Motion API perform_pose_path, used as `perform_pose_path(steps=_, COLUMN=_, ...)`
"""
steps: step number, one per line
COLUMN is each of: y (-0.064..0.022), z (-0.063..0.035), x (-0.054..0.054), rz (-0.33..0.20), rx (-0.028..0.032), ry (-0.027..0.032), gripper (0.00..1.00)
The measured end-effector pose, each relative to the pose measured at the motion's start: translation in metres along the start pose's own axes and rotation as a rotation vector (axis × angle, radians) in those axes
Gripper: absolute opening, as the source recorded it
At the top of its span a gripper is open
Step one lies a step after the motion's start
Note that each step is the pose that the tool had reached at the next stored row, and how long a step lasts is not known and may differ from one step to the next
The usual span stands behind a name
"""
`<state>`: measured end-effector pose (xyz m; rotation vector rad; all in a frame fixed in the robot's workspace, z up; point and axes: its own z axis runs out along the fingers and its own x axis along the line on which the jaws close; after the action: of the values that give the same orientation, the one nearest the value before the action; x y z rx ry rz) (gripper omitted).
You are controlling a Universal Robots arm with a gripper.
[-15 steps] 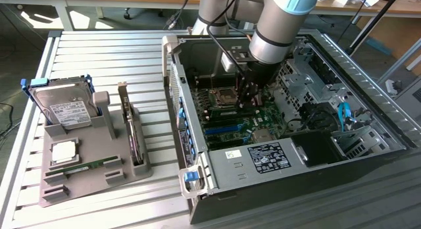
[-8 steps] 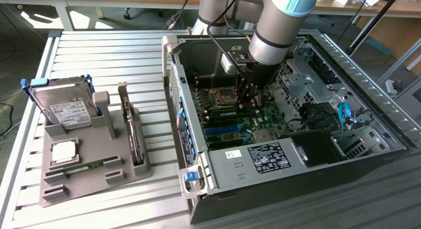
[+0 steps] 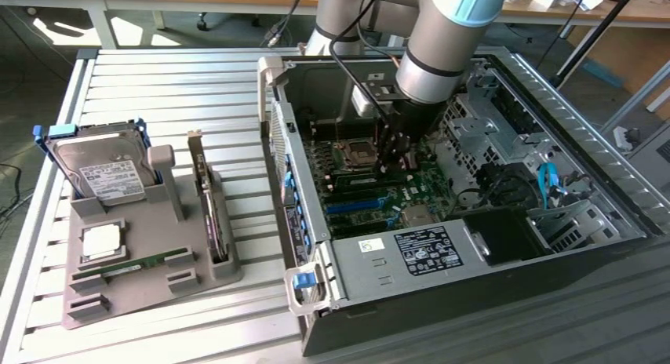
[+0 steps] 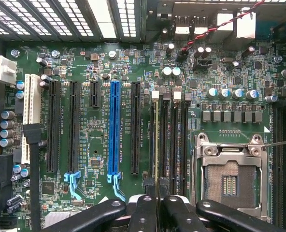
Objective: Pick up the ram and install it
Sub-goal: 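Insert the ram into the slot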
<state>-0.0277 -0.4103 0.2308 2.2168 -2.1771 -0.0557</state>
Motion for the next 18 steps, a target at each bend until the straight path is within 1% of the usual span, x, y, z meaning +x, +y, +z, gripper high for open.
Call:
perform_pose_path(steps=6, y=-0.0002, z=0.0003, x=0.000, rz=0.000, rx=0.0003, ry=-0.0008, gripper=0.13)
perform_pose_path(steps=7, y=-0.0002, z=0.0002, x=0.000, rz=0.000, rx=0.0002, ry=-0.0005, gripper=0.19)
perform_pose_path(steps=8, y=-0.0001, z=0.0001, x=0.000, rz=0.000, rx=0.0001, ry=-0.0004, gripper=0.19)
perform_pose_path(steps=9, y=0.0000, z=0.0000, x=0.000, rz=0.000, rx=0.0000, ry=-0.0002, gripper=0.25)
perform_pose_path(steps=14, y=0.0000, z=-0.0002, x=0.000, rz=0.000, rx=0.0000, ry=0.0001, gripper=0.25)
perform_pose_path(steps=16, y=0.0001, z=-0.0028, x=0.000, rz=0.000, rx=0.0000, ry=0.0000, gripper=0.25)
perform_pose_path(steps=18, y=0.0005, z=-0.0097, x=0.000, rz=0.000, rx=0.0001, ry=-0.0001, gripper=0.25)
